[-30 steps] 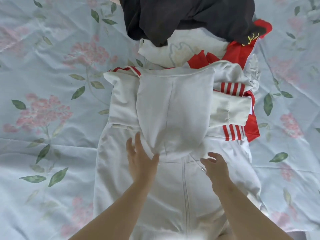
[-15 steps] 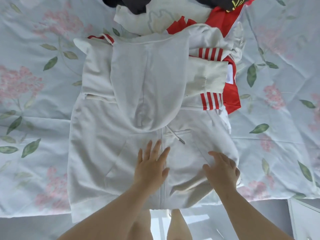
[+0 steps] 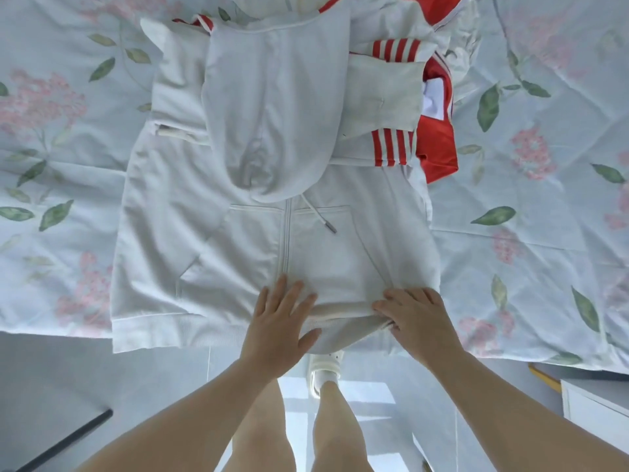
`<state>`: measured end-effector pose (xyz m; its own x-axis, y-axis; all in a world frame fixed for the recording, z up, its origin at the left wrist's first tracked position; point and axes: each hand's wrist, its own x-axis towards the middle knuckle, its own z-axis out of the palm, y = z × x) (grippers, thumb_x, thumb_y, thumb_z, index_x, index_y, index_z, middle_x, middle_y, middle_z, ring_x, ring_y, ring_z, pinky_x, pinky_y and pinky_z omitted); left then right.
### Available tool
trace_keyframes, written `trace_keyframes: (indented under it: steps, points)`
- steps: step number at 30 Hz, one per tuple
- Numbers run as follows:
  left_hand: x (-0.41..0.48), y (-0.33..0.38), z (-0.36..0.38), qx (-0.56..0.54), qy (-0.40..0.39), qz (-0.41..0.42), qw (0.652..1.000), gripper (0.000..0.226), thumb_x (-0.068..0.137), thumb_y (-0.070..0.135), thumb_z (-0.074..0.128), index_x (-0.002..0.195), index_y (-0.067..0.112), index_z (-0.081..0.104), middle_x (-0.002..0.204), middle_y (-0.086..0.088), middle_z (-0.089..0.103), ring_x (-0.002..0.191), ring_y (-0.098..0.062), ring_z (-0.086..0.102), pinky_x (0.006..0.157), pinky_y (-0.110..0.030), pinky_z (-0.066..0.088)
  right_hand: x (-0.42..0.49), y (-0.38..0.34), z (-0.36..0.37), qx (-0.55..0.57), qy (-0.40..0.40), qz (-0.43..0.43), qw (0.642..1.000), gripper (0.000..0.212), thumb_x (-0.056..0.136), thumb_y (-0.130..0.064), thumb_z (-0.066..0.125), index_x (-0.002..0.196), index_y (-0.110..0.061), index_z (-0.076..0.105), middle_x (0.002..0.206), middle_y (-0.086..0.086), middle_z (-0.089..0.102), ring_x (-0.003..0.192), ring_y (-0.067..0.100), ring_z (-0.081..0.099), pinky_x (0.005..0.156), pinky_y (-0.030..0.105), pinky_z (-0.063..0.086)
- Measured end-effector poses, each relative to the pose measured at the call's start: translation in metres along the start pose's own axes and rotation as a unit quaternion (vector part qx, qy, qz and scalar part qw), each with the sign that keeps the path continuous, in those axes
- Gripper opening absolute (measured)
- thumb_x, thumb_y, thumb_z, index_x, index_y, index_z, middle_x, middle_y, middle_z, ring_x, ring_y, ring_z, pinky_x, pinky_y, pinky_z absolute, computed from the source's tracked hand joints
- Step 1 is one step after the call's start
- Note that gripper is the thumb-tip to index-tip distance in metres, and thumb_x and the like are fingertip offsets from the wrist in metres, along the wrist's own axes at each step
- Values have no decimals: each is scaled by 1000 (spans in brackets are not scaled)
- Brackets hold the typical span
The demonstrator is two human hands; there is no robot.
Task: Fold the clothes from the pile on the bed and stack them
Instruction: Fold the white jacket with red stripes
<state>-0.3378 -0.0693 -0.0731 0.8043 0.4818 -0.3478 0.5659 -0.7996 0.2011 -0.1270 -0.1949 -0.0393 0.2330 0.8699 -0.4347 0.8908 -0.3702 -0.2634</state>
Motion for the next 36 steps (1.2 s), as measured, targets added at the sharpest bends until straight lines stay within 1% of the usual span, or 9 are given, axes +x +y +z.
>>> trace_keyframes:
  steps: [3,7,11,17,20,24,27,30,36]
  points:
    - [-8,9,2,29,-39,25,999,75,68,72,39,128,28,45,137,-11,51,135,-37,27,103,-53,19,0,4,-7,27,44,9,999,13,59,-17,66,65,-29,66,55,-10,57,51,17,59,69,29,24]
    - [-4,17,-2,39,-91,-13,995,103,37,74,68,126,27,47,129,-15,56,129,-42,43,102,-58,31,4,6,-35,111,49,27,992,15,86,-19,53,87,-22,68,72,-5,64,68,17,61,74,28,24]
    - [9,21,-18,33,-32,-45,998,49,43,21,81,87,17,60,87,-6,67,94,-35,66,71,-47,53,7,1,-61,189,48,31,980,12,93,-15,53,91,-16,65,63,-14,55,65,17,48,72,24,29]
    - [22,5,-78,25,74,-78,994,54,17,-4,77,61,18,55,46,7,48,28,-17,44,41,-20,14,11,-7,-86,148,68,90,982,17,96,-19,46,96,-17,63,78,-4,64,71,17,50,80,26,36]
    - [23,-9,-116,33,82,-146,985,56,26,-11,77,73,12,58,56,0,53,32,-21,48,40,-21,10,14,-11,-103,118,83,111,983,19,97,-18,43,96,-20,62,82,-3,66,78,21,58,81,28,29]
    - [27,-40,-138,-16,-12,-217,976,31,88,0,45,115,14,47,99,-6,61,85,-30,62,65,-34,42,28,-25,-128,14,93,126,988,25,98,-24,39,105,-27,62,90,-6,62,90,17,56,78,28,22]
    - [37,-62,-148,-15,-5,-187,982,15,85,6,56,97,14,59,83,-2,65,71,-23,55,60,-28,36,44,-36,-140,-83,91,152,981,24,97,-27,44,105,-27,67,99,-3,62,99,23,52,89,36,27]
    - [47,-71,-150,20,65,-161,985,37,40,2,85,61,17,60,46,5,50,47,-18,47,43,-20,18,61,-48,-148,-134,129,168,968,10,86,-21,62,85,-20,72,86,5,59,85,29,52,76,37,31]
    - [48,-65,-129,-156,64,-227,959,13,86,13,59,91,9,48,91,-8,50,76,-32,56,55,-34,35,89,-56,-146,-162,46,245,955,26,99,-27,37,115,-28,57,112,1,47,103,22,43,85,29,31]
